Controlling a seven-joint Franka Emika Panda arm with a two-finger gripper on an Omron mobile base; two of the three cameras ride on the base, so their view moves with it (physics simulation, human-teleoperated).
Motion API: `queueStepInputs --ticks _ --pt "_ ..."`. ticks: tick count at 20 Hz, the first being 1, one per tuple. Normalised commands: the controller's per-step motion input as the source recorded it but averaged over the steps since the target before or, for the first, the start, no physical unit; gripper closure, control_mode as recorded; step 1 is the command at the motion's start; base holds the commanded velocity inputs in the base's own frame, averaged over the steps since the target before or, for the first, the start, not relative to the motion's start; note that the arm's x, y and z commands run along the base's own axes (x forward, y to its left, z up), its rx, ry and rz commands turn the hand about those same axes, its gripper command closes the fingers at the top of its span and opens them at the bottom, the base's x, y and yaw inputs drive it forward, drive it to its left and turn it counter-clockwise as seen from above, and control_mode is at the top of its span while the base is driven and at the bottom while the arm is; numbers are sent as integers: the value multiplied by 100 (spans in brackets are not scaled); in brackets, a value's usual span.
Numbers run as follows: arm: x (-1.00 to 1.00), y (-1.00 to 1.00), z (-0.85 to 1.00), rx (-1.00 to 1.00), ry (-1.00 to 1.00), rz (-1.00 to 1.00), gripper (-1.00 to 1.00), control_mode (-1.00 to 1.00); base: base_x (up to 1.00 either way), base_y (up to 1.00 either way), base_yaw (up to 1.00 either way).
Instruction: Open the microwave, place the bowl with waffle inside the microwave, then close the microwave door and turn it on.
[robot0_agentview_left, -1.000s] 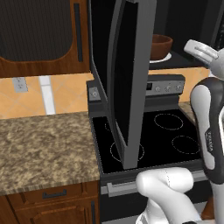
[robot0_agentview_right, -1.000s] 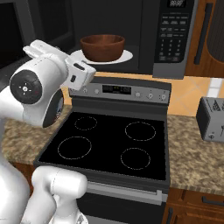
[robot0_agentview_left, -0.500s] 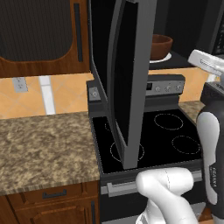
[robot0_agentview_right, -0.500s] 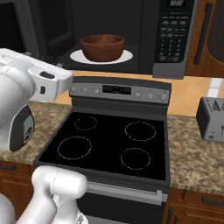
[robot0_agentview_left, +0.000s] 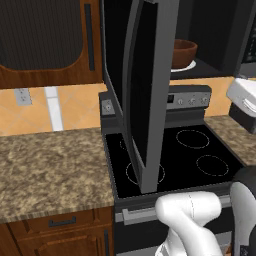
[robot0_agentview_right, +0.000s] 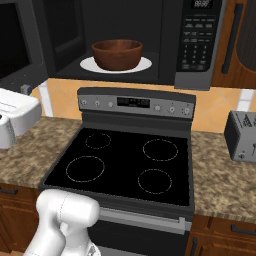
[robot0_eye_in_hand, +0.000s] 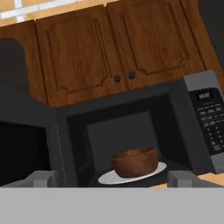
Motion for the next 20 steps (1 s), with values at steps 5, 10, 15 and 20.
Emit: queueStepInputs --ticks 5,10,15,20 --pt "-99 18 7 -15 -3 -7 -100 -100 0 0 0" --pt "-75 19 1 -3 -5 -2 -100 -100 0 0 0" --pt "-78 27 2 -1 -8 0 -100 -100 0 0 0" --pt "-48 73 3 -15 -1 -7 -100 -100 0 0 0"
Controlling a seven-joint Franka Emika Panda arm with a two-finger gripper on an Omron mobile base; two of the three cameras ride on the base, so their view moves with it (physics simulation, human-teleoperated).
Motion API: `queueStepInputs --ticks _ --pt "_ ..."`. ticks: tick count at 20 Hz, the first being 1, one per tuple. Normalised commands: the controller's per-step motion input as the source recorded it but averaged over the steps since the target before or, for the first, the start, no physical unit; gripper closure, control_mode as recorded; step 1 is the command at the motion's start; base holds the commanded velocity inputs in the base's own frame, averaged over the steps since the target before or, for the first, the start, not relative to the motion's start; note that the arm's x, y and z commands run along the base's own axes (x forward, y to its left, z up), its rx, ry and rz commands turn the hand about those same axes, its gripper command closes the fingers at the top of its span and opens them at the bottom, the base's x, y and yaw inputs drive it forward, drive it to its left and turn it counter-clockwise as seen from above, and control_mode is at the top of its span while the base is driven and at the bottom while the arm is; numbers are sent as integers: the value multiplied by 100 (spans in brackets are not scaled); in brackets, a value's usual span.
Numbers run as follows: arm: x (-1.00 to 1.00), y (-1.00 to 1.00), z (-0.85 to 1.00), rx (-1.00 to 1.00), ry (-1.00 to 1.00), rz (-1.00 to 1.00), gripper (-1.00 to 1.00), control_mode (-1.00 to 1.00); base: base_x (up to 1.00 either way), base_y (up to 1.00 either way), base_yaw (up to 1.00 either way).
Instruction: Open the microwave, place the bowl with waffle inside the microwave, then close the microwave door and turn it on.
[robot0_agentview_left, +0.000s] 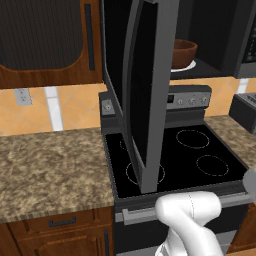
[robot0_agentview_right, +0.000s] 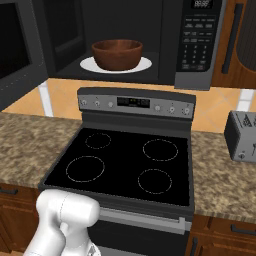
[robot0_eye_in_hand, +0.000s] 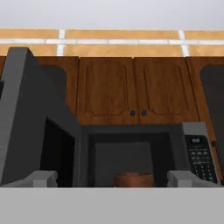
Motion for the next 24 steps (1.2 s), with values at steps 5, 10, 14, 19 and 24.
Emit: queueStepInputs --ticks 5,10,14,19,24 --pt "-19 88 0 -25 7 -23 -100 -100 0 0 0" --pt "33 54 0 -27 26 -30 -100 -100 0 0 0" --pt "8 51 0 -13 6 -28 -100 -100 0 0 0" --pt "-21 45 -2 -3 -21 -16 -100 -100 0 0 0" --pt "65 31 -50 -8 -11 -23 -100 -100 0 0 0"
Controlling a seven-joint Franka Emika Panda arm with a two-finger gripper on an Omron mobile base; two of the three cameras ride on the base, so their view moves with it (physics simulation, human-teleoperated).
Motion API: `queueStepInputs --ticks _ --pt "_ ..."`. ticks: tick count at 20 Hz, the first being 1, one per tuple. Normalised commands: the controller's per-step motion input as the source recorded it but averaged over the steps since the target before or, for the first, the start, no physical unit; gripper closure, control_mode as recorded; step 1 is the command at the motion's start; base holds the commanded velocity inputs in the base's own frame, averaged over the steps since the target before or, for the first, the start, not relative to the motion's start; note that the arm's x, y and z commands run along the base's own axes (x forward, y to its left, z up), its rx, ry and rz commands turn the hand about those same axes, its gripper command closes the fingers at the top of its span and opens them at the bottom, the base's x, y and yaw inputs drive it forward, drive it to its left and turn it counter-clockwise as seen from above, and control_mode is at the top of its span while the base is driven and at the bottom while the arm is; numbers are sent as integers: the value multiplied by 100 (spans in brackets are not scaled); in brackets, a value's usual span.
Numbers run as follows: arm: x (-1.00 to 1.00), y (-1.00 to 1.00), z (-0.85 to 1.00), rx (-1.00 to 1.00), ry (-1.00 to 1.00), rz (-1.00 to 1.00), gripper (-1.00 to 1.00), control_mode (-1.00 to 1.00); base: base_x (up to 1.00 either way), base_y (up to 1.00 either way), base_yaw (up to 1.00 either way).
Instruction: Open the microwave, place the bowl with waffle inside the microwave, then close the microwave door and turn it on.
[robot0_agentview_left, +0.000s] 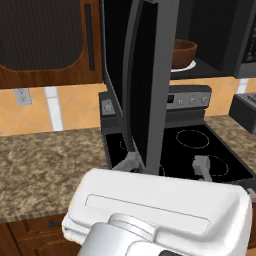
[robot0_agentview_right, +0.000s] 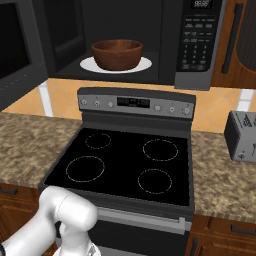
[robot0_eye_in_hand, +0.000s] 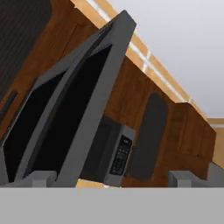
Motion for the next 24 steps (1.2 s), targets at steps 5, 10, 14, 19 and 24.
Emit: queueStepInputs --ticks 5,10,14,19,24 --pt "80 28 -51 -6 -5 -24 -100 -100 0 0 0" --pt "69 34 -28 -9 0 -28 -100 -100 0 0 0" --pt "55 28 -27 -5 -1 -28 -100 -100 0 0 0" --pt "51 8 -4 -7 0 -20 -100 -100 0 0 0" --pt "11 -32 5 -1 0 -5 -100 -100 0 0 0"
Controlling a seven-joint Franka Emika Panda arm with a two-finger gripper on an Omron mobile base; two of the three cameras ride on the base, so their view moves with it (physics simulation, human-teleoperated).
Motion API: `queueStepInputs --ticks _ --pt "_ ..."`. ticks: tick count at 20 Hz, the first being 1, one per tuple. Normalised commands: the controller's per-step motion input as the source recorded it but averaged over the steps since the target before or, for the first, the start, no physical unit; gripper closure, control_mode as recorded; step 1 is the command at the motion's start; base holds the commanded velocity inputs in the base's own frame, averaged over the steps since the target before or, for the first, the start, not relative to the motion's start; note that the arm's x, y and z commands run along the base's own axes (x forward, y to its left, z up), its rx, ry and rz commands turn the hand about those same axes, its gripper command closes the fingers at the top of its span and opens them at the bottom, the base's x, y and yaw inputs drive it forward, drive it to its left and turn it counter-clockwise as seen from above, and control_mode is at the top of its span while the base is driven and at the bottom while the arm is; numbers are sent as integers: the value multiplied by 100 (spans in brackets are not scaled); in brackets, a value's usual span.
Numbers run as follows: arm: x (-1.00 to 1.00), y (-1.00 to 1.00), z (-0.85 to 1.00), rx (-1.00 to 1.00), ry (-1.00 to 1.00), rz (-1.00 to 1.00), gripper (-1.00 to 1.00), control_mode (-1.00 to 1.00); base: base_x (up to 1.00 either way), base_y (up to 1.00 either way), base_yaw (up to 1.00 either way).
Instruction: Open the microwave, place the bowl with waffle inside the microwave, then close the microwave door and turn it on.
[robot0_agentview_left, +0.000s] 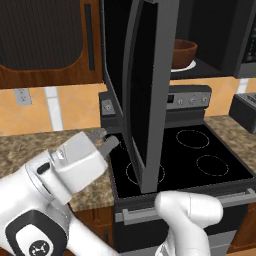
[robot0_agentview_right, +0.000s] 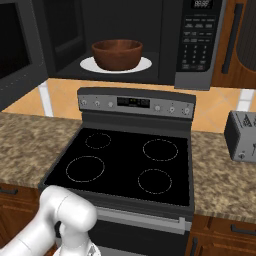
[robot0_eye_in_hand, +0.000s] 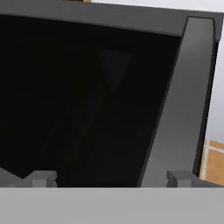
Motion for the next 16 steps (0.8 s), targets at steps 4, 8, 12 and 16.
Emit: queueStepInputs --ticks 4,8,12,16 --pt "-29 -100 12 0 -2 6 -100 -100 0 0 0" --pt "-1 -100 15 0 0 14 -100 -100 0 0 0" --pt "10 -100 30 -2 0 25 -100 -100 0 0 0" --pt "34 -100 22 -1 3 31 -100 -100 0 0 0"
